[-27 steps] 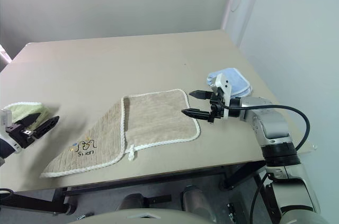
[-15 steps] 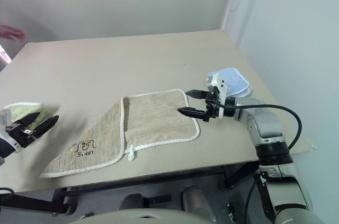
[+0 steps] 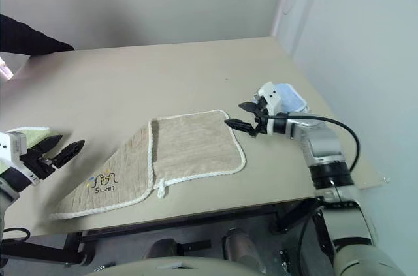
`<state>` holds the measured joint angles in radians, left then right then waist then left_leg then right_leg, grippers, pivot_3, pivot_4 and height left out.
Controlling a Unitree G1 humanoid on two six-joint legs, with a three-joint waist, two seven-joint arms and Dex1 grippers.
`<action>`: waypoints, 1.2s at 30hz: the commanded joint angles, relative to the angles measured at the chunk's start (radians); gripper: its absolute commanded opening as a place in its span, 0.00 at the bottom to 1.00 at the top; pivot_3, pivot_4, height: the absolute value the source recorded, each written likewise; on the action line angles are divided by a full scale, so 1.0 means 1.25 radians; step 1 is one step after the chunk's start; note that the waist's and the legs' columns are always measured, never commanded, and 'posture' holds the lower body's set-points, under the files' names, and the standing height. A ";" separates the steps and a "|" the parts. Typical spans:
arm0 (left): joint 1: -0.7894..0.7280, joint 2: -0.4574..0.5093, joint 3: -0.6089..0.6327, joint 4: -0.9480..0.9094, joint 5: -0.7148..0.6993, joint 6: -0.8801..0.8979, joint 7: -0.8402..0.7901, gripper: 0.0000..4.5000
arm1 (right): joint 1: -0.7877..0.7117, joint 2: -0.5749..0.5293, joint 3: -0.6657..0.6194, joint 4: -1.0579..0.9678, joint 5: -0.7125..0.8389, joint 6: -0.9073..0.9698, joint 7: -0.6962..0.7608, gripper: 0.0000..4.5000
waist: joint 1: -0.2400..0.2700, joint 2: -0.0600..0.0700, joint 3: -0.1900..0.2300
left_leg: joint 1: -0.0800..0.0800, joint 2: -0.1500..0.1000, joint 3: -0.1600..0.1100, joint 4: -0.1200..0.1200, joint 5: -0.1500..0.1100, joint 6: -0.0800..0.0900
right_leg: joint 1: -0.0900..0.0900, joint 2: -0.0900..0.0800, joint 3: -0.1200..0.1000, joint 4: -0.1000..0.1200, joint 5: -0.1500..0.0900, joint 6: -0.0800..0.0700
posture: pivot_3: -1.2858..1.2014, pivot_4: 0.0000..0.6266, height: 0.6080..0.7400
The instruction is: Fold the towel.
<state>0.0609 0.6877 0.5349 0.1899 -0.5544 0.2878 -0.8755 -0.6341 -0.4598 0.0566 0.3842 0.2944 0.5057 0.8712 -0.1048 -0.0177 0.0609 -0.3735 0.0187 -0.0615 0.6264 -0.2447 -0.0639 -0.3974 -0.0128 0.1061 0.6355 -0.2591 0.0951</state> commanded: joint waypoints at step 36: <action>0.127 -0.026 0.066 -0.160 -0.031 -0.017 0.043 1.00 | -0.359 0.280 -0.028 0.697 -0.231 -0.240 -0.222 0.71 | -0.022 0.001 0.000 | 0.000 0.000 0.000 -0.003 0.000 0.000 | -0.001 0.000 0.000 0.000 0.002 -0.003 | 0.52 0.00 1.00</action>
<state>0.2226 0.6509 0.5937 0.0240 -0.5799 0.2763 -0.8246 -1.0431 -0.1063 0.0337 1.2535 0.0074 0.2137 0.6041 -0.1317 -0.0166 0.0615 -0.3737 0.0187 -0.0621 0.6229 -0.2446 -0.0637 -0.3985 -0.0126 0.1061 0.6361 -0.2567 0.0920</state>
